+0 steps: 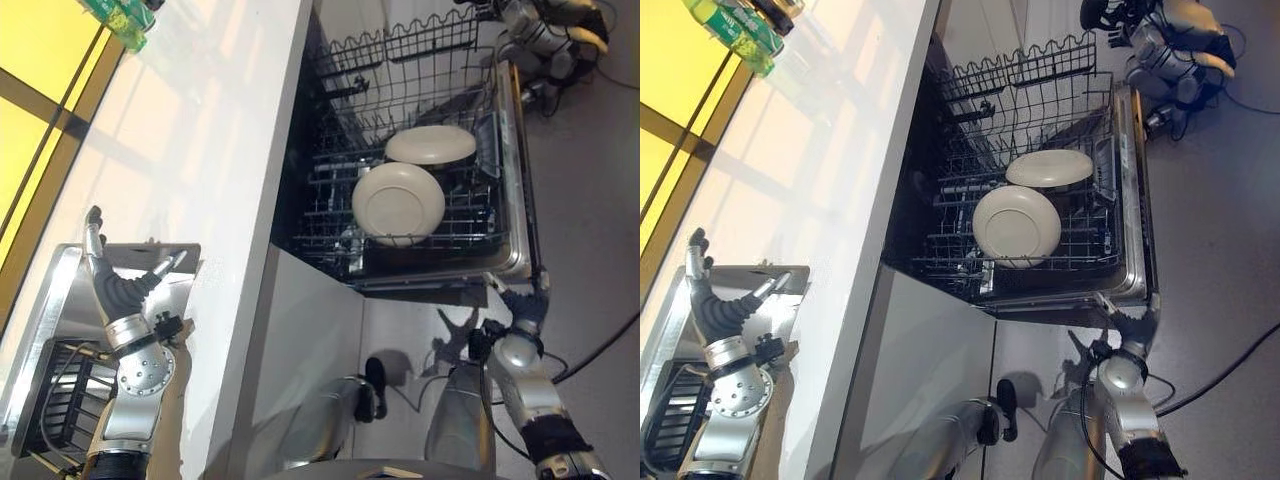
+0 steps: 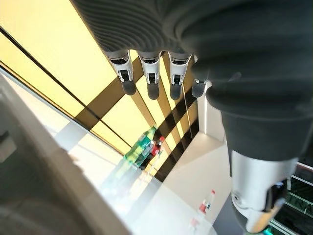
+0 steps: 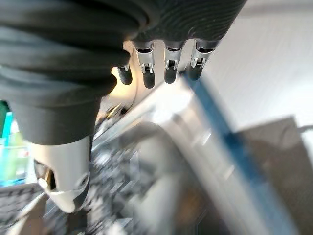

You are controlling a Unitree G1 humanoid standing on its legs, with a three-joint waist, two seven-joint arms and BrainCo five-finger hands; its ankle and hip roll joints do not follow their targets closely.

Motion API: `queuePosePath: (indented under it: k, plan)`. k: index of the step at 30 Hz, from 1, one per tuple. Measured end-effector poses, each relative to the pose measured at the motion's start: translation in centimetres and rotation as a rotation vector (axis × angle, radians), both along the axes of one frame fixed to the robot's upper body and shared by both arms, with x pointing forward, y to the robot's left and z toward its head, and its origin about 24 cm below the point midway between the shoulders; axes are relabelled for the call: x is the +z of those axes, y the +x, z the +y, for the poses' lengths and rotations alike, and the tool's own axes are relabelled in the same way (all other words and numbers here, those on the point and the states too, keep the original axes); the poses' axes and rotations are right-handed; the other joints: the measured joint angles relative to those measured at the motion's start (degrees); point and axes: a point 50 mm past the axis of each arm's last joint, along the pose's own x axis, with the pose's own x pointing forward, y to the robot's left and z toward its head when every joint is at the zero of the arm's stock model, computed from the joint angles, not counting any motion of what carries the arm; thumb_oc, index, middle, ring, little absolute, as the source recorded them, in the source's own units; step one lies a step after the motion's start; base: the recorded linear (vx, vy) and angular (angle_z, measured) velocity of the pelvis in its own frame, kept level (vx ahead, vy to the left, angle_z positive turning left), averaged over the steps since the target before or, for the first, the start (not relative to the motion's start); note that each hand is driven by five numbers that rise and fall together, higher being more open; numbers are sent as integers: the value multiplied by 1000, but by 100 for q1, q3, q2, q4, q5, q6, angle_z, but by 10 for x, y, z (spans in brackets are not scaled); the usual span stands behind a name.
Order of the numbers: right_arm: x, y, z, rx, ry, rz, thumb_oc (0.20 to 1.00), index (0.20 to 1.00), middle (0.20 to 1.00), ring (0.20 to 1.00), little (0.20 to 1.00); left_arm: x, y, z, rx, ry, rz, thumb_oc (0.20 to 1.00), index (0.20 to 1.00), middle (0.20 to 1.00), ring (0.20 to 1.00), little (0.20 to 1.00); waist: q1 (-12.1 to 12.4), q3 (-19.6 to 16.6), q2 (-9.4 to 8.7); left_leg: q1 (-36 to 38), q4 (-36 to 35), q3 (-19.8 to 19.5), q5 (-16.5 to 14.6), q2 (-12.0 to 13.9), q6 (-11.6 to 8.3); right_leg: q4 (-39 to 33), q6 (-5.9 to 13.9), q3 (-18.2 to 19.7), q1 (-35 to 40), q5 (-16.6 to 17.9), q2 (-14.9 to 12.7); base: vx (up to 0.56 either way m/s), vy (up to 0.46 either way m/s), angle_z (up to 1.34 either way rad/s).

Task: Pick up plates and place into dishwasher.

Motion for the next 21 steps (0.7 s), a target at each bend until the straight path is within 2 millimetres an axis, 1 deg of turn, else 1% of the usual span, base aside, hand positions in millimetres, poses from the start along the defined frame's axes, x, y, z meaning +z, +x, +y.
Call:
queuePosePath:
  k: [3, 5, 11, 14, 18, 21]
  plan:
    - [15, 8, -3, 33, -24, -79, 1000, 1000, 1000, 1000, 1000, -2, -1, 0, 4, -2, 10, 1000, 1000, 1000, 1000, 1000, 36, 56, 69, -224, 114, -7, -33, -64, 54, 176, 49, 12, -222, -61, -84, -26, 49, 13]
    - [23, 10, -7, 28, -39, -118, 1000, 1000, 1000, 1000, 1000, 2, 2, 0, 0, -8, -6, 1000, 1000, 1000, 1000, 1000, 128, 106, 100, -306, 190, -9, -36, -78, 50, 258, 39, 28, -311, -64, -97, -7, 44, 5]
    - [54, 25, -13, 3, -59, -246, 1000, 1000, 1000, 1000, 1000, 6, 2, -1, 7, -9, -39, 1000, 1000, 1000, 1000, 1000, 137, 166, 124, -500, 342, -10, -62, -123, 65, 496, 27, 67, -530, -138, -160, 12, 63, 4]
    - [59, 27, -16, -5, -57, -264, 1000, 1000, 1000, 1000, 1000, 9, 2, -1, 3, -11, -49, 1000, 1000, 1000, 1000, 1000, 140, 189, 141, -600, 487, -9, -104, -130, 51, 705, 22, 95, -645, -221, -175, 3, 28, 4]
    - [61, 29, -18, -17, -51, -261, 1000, 1000, 1000, 1000, 1000, 13, 3, -1, -1, -28, -63, 1000, 1000, 1000, 1000, 1000, 140, 196, 145, -799, 670, -43, -135, -196, 22, 1056, -4, 119, -915, -381, -256, -13, -3, 11]
    - [64, 31, -18, -36, -35, -274, 1000, 1000, 1000, 1000, 1000, 16, 3, 0, 1, -23, -69, 1000, 1000, 1000, 1000, 1000, 167, 195, 146, -929, 799, -79, -164, -216, 0, 1240, -25, 121, -1050, -451, -267, -12, -13, 8]
